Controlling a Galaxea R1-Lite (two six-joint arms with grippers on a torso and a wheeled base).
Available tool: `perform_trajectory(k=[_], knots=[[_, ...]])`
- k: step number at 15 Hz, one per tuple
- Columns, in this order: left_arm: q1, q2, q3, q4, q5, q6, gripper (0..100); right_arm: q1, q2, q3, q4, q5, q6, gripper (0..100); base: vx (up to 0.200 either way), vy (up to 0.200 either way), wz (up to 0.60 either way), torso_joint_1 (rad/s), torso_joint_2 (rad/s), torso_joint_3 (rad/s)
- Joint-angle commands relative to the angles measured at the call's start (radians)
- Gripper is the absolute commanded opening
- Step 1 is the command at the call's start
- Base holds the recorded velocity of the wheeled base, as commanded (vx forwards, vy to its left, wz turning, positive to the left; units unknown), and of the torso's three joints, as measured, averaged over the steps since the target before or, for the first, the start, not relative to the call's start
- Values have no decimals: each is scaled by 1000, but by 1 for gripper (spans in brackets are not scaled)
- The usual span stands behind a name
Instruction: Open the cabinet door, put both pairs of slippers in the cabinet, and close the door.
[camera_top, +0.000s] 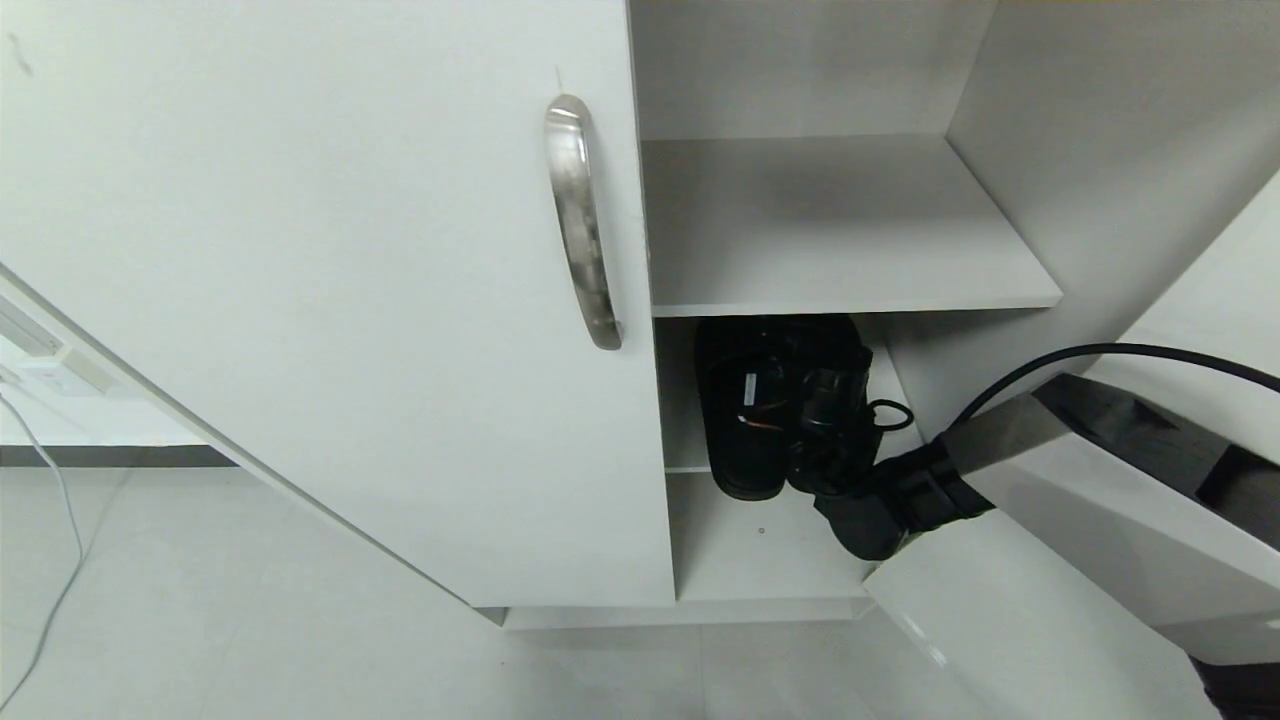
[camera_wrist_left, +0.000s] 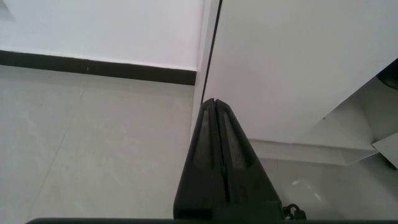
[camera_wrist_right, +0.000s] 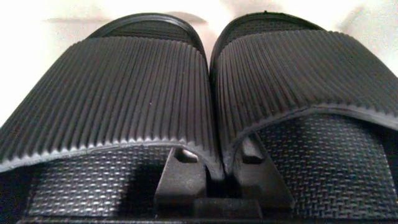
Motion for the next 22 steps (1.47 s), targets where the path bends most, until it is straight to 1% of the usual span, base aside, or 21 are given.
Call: perform_trajectory(k=[1,6,7,10,12,17,19,20,22], knots=[[0,2,0,-1,0,0,0,-9,19,-34,18,-1,-1,0,0,0,0,0,0,0],[0,2,0,-1,0,0,0,-20,31,-61,49,-1,-1,0,0,0,0,0,0,0],[0,2,0,-1,0,0,0,-22,36,-62,50,-1,-1,100,0,0,0,0,0,0],[0,2,0,-1,0,0,0,-20,30,-39,58,-2,1,100,0,0,0,0,0,0],[0,2,0,-1,0,0,0,-8,-39,53,53,-2,1,100,0,0,0,0,0,0],[0,2,0,-1,-1,3,0,98,-303,400,-56,-7,-1,100,0,0,0,0,0,0],[0,2,0,-1,-1,3,0,147,-386,530,-129,-8,-2,100,0,0,0,0,0,0],[0,2,0,-1,-1,3,0,165,-420,578,-145,-7,-1,100,0,0,0,0,0,0],[0,2,0,-1,-1,3,0,233,-519,737,-154,-4,1,100,0,0,0,0,0,0]])
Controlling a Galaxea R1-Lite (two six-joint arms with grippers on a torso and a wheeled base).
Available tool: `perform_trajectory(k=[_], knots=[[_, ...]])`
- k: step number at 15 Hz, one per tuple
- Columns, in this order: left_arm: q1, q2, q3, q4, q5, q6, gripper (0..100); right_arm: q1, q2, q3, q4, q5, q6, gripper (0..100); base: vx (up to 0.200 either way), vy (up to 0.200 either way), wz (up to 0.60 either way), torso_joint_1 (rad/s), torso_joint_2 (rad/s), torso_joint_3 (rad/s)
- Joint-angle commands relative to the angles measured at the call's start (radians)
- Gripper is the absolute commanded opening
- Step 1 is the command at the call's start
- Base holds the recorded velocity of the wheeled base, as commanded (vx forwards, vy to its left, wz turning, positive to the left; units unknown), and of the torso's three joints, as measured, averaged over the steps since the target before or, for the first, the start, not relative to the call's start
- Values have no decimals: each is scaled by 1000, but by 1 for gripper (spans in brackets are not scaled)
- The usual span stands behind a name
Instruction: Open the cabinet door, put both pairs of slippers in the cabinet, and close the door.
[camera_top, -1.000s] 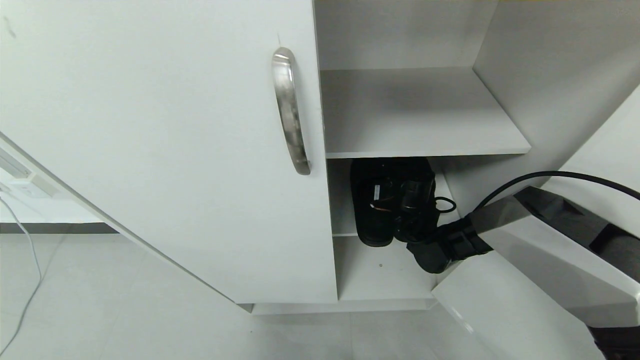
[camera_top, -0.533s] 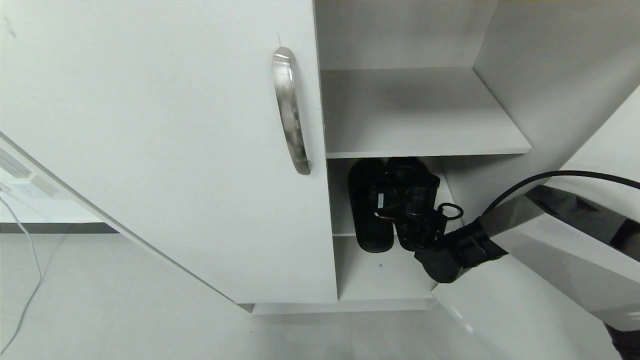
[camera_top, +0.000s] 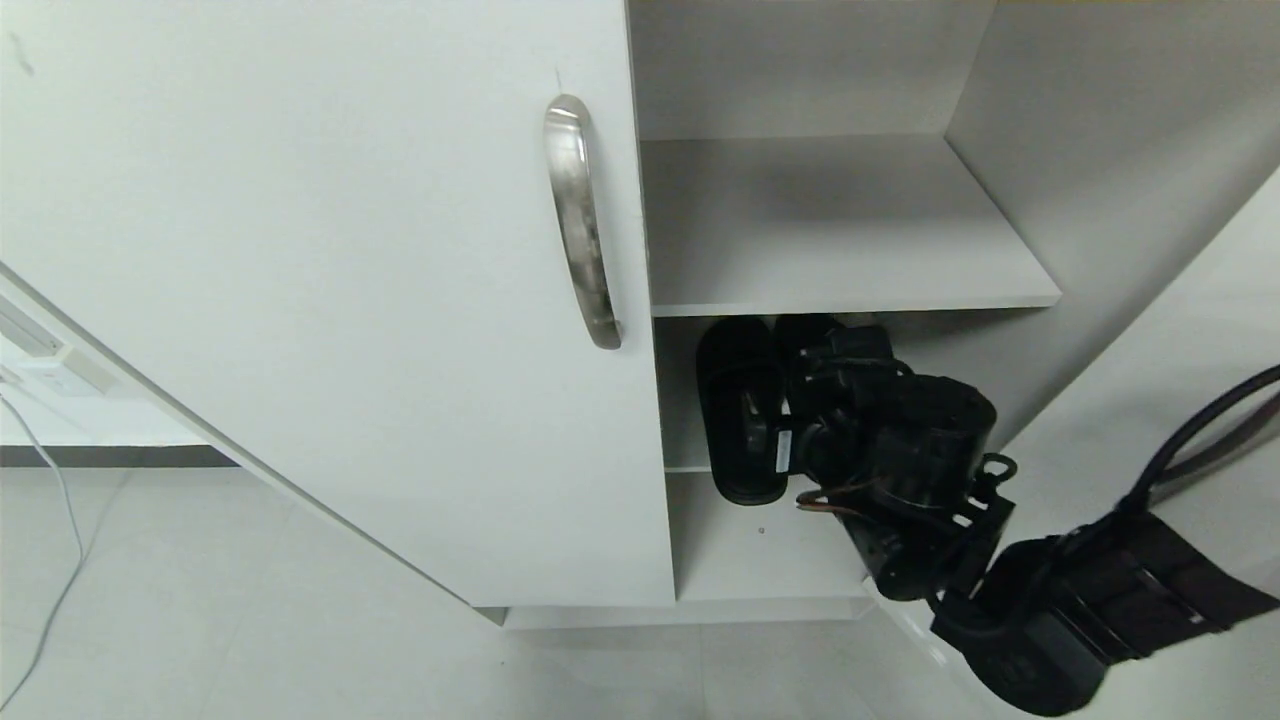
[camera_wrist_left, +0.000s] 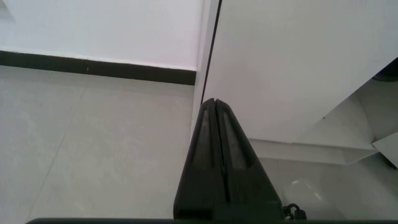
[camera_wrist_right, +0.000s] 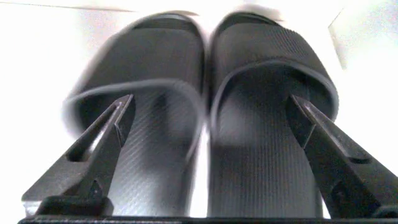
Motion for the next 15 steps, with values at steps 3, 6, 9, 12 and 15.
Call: perform_trajectory(k=[3,6,9,12,15], knots=[[0,2,0,0,-1,-1,0,135,-183,197,-5,3,-3,100,0,0,0,0,0,0],[0,2,0,0,-1,-1,0,130,-168,207,-5,5,1,100,0,0,0,0,0,0],[0,2,0,0,-1,-1,0,132,-168,217,-6,5,1,100,0,0,0,0,0,0],[0,0,0,0,-1,-1,0,132,-166,217,-6,5,1,100,-200,0,0,7,1,2],[0,2,0,0,-1,-1,0,132,-149,217,-9,7,1,100,-200,0,0,1,4,2]])
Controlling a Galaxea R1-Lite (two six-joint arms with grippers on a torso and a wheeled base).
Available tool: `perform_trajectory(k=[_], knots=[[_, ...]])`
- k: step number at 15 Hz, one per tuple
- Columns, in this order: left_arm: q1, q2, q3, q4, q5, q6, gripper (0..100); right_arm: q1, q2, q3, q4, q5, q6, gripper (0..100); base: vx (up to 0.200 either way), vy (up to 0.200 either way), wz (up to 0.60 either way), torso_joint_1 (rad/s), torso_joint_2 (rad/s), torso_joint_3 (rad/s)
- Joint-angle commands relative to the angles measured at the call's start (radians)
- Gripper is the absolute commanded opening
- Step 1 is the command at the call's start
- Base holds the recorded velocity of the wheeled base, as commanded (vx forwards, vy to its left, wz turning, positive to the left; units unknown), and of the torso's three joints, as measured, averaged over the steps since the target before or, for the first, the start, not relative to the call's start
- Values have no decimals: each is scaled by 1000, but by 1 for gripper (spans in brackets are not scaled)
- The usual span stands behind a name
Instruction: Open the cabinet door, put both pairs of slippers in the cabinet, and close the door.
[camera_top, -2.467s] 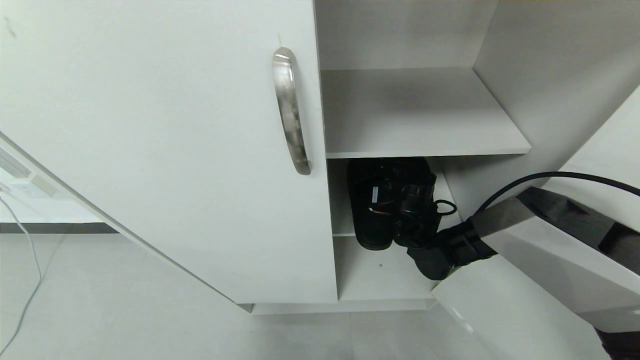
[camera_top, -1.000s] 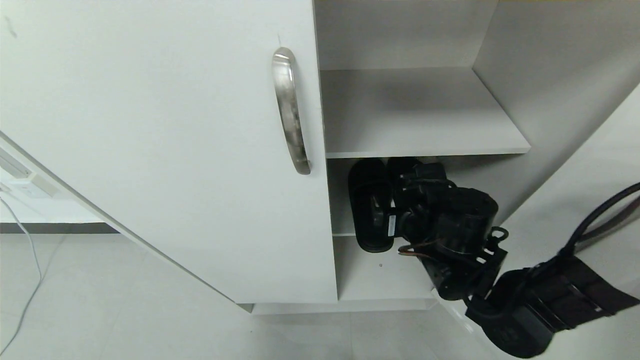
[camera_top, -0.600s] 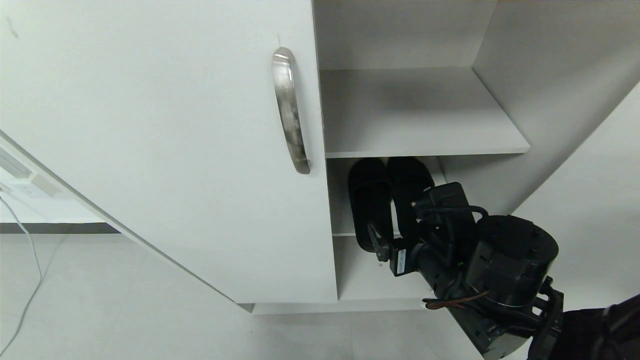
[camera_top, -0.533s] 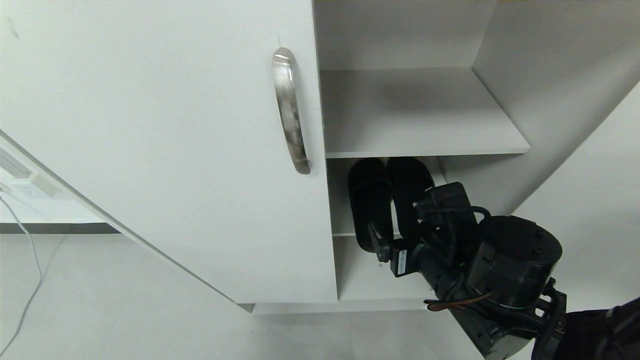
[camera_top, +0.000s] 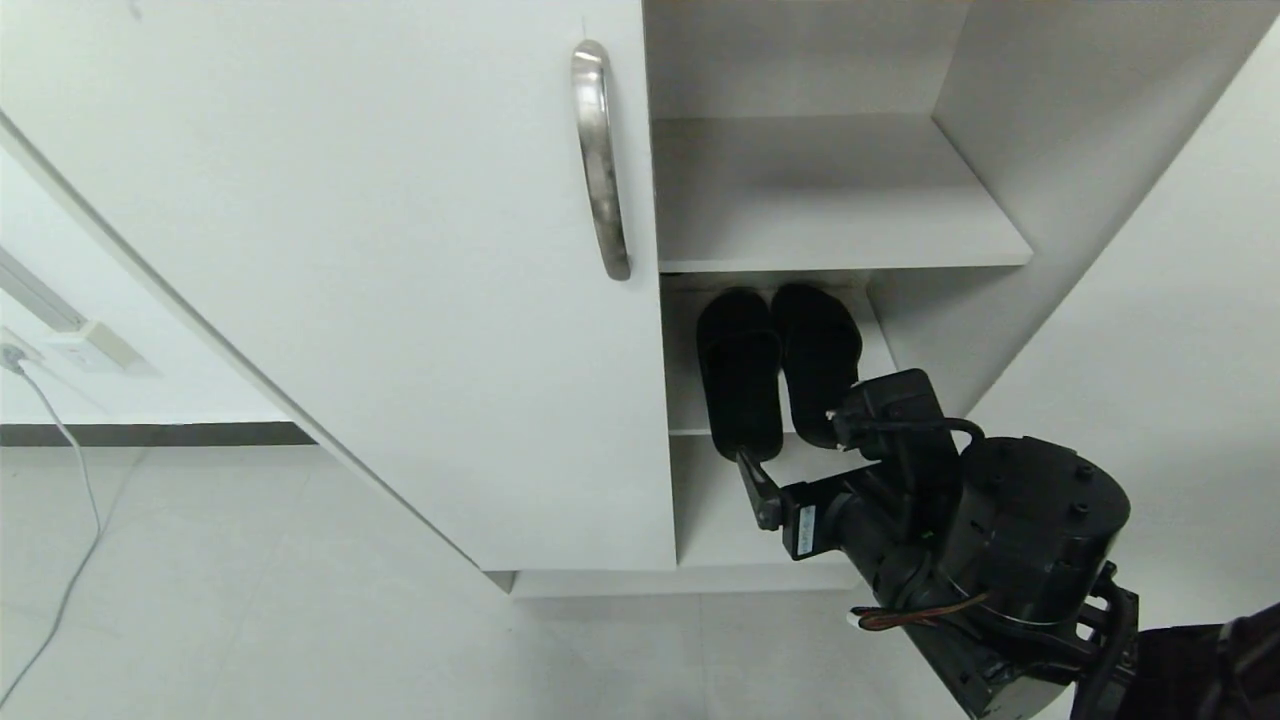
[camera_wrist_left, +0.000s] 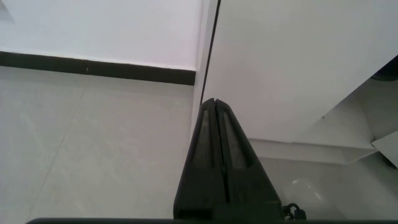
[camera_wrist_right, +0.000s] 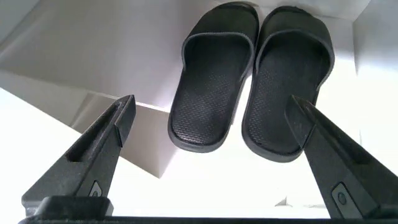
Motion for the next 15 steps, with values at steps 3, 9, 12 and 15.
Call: perform_trajectory(k=[3,9,12,15], knots=[[0,2,0,0,-1,0,0,0,16,1,-3,0,-1,100,-200,0,0,2,2,-1],[0,2,0,0,1,-2,0,0,17,3,-3,-2,12,100,0,0,0,0,0,0],[0,2,0,0,1,-2,0,0,14,9,-3,-2,12,100,0,0,0,0,0,0],[0,2,0,0,1,-2,0,0,14,9,-3,-2,12,100,0,0,0,0,0,0]])
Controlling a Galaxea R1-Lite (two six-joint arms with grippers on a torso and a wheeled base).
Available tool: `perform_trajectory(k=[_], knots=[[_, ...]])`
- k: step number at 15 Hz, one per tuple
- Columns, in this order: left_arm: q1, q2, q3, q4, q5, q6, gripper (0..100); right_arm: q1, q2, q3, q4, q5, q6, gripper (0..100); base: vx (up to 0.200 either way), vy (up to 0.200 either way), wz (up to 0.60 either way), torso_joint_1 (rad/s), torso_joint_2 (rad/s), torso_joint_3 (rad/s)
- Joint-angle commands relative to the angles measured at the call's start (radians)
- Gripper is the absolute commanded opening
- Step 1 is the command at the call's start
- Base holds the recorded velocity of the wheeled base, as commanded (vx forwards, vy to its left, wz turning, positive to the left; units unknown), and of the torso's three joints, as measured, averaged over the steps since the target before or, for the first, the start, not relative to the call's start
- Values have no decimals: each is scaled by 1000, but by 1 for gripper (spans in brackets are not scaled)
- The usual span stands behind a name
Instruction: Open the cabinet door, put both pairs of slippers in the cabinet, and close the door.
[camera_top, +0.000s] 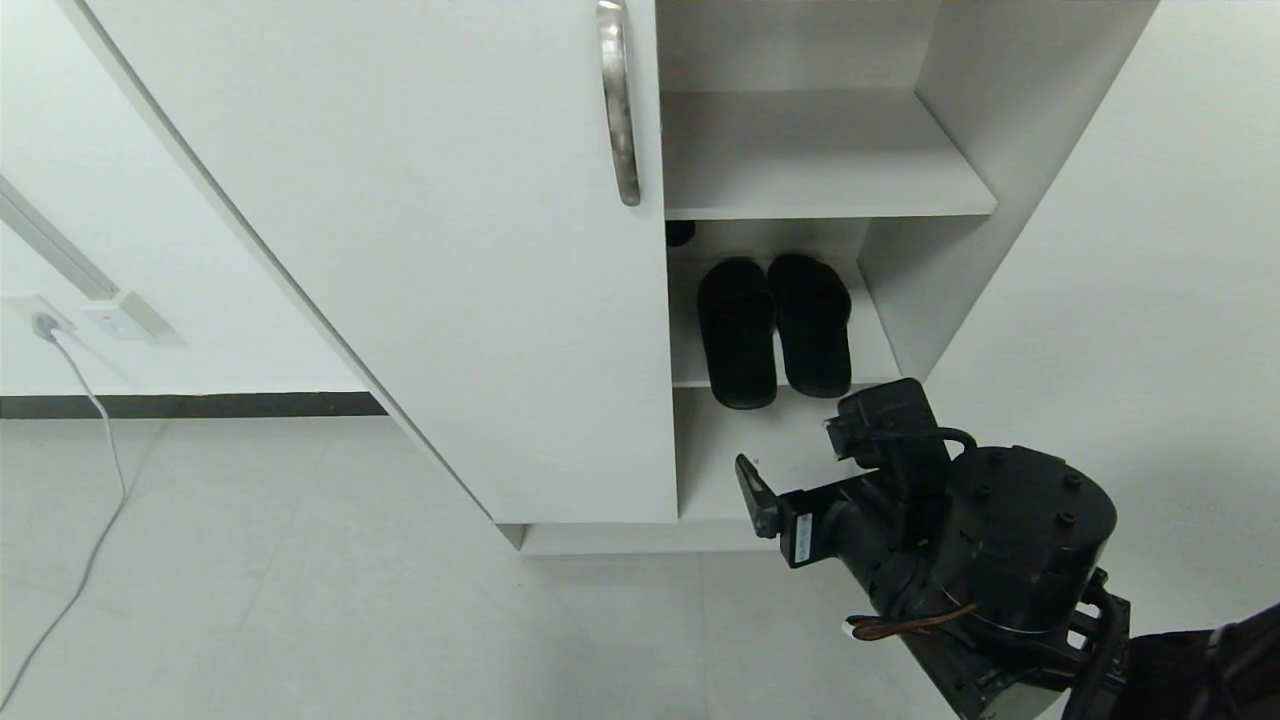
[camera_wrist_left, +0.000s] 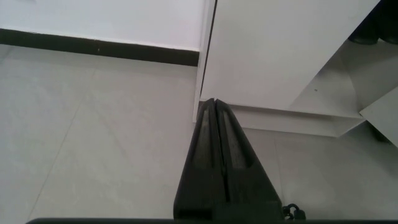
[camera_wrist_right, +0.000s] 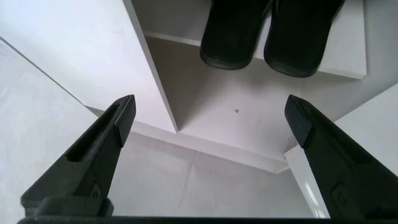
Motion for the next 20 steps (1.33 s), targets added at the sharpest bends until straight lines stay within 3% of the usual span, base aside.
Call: perform_trajectory(k=[1,15,20], knots=[[0,2,0,0,-1,0,0,1,3,0,0,0,-1,100,0,0,0,0,0,0],[0,2,0,1,-5,1,0,1,1,22,-6,-2,-1,100,0,0,0,-1,2,161],[0,2,0,0,-5,3,0,1,1,29,-13,-2,-1,100,0,0,0,0,0,0]])
